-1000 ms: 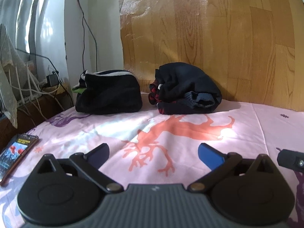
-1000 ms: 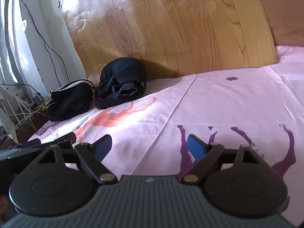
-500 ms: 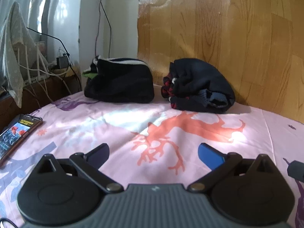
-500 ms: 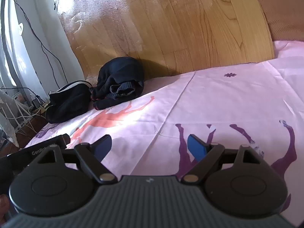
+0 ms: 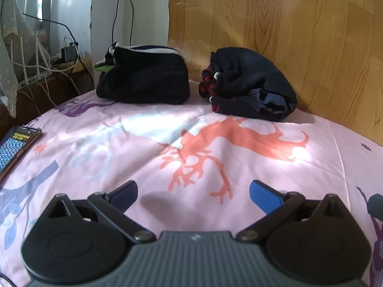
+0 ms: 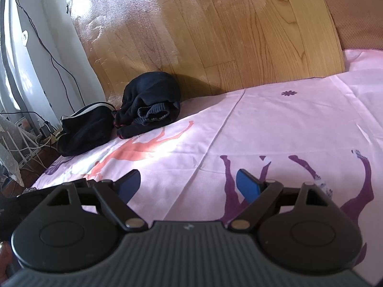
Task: Fold small clothes
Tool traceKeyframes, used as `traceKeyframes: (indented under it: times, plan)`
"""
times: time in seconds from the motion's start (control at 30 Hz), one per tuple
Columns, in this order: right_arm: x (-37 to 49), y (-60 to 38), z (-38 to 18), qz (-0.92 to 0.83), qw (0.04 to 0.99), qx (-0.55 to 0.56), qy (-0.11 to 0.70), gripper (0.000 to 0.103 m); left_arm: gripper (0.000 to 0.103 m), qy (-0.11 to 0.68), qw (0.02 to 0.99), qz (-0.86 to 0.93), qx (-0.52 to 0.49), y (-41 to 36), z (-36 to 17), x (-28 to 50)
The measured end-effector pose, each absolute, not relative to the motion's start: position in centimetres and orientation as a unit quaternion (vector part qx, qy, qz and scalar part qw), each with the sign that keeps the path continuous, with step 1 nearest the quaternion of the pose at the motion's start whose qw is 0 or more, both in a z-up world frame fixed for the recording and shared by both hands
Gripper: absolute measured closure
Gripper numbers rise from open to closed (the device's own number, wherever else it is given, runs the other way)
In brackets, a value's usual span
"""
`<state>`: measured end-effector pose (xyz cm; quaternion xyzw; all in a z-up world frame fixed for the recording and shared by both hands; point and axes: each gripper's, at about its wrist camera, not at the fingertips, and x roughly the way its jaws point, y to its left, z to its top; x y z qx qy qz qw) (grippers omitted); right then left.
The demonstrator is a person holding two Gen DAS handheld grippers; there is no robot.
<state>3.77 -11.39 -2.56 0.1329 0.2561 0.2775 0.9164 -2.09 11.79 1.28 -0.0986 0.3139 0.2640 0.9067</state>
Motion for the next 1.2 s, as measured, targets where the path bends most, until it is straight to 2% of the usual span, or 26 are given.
traceKeyframes:
  times: [1.2]
  plan:
    - [3.9, -11.5, -2.6, 0.279, 0.915, 0.133, 0.257, 0.014, 0.000, 0.353, 0.900, 0.254, -0.040, 10.6, 0.7, -1.6]
